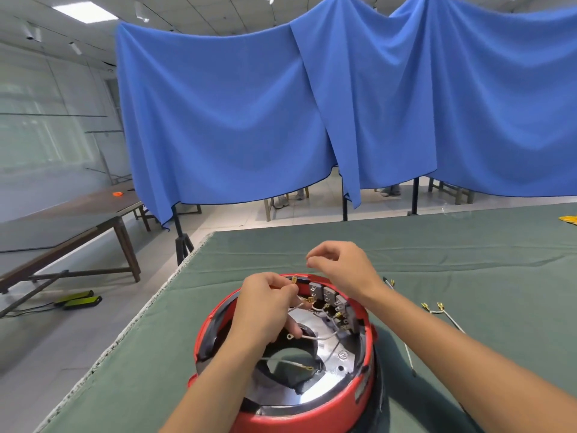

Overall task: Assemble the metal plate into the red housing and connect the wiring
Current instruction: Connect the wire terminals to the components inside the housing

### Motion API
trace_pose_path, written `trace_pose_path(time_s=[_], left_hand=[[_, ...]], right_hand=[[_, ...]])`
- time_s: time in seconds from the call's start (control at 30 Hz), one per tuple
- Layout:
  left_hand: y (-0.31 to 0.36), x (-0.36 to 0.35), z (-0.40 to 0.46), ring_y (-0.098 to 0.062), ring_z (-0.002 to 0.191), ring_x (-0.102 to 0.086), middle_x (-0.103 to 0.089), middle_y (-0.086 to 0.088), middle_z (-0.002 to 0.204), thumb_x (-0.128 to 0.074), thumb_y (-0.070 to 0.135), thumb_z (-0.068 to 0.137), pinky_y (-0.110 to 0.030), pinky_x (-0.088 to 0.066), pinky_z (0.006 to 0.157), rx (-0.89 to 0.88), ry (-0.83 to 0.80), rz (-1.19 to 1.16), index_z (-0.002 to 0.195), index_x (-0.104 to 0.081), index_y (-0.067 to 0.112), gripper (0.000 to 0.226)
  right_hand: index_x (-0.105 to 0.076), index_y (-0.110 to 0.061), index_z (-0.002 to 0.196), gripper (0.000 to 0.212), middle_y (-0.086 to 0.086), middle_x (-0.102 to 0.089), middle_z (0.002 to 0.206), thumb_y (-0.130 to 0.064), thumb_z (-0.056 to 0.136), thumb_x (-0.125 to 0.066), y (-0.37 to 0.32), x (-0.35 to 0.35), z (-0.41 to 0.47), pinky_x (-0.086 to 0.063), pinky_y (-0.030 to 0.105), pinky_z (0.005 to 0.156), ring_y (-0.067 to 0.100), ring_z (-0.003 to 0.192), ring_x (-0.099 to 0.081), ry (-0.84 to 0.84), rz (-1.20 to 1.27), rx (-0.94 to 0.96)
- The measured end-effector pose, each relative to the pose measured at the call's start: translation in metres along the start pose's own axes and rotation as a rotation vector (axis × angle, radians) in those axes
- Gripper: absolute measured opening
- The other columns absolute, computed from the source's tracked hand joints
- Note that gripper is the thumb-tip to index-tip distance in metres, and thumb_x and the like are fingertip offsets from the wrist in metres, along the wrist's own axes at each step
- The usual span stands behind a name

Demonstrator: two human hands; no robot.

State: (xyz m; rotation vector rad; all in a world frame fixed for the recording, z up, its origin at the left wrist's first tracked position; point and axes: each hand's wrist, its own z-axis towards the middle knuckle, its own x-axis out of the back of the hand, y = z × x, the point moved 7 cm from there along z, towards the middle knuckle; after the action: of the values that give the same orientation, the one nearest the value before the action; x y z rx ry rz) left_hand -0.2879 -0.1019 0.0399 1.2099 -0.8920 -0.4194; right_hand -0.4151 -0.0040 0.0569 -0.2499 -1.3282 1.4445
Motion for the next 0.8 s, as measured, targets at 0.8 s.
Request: trace_pose_path(time_s=[0.8], left_hand=[[-0.004, -0.016, 0.003, -0.018, 0.039, -0.060, -0.072, -0.015, 0.078, -0.057, 0.002, 0.090, -0.016, -0.030, 0.030, 0.132, -0.053, -0.263, 0.083, -0.060, 0.002, 0.007]], right_hand=[[-0.070, -0.016, 0.070, 0.016, -0.006, -0.067, 0.063, -0.025, 0.083, -0.071, 0.003, 0.007, -0.047, -0.040, 0.014, 0.052, -0.002, 0.051, -0.053, 0.005, 0.119, 0.040]])
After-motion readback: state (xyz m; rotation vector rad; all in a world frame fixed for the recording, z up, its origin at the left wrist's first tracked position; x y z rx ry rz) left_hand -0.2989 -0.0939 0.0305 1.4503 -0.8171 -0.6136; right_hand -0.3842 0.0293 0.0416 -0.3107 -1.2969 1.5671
